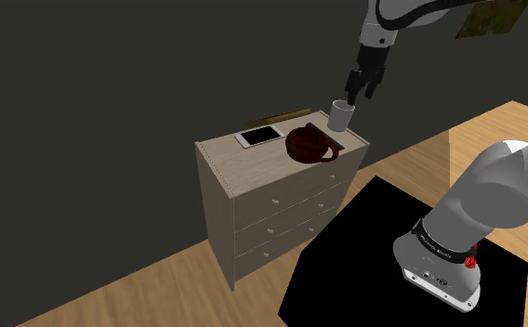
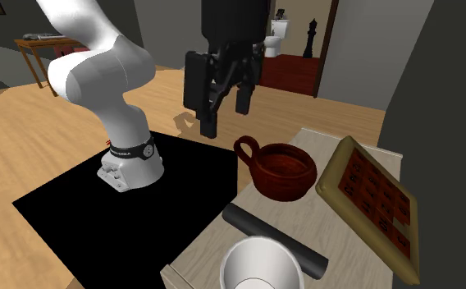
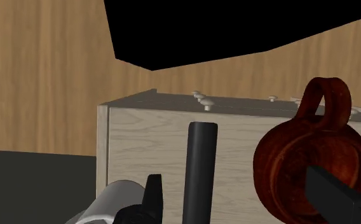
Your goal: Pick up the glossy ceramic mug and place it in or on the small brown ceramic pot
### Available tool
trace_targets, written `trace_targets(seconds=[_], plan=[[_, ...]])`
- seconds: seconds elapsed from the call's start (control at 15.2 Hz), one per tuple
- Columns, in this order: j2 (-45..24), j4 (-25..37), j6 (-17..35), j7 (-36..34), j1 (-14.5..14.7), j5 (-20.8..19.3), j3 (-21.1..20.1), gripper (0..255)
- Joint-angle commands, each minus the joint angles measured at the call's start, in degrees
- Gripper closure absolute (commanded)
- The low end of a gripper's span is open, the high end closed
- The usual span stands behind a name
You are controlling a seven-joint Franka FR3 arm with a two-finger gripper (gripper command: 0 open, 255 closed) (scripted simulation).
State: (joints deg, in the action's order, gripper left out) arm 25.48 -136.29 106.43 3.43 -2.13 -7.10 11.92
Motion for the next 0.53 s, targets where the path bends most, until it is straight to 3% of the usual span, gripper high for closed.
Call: trace_targets(seconds=[0.0, 0.46], plan=[[-3.64, 0.73, 3.43, 1.4, -0.17, -0.26, 1.19, 0], [-18.14, 7.36, 12.67, 7.29, -0.77, 1.17, 4.99, 0]])
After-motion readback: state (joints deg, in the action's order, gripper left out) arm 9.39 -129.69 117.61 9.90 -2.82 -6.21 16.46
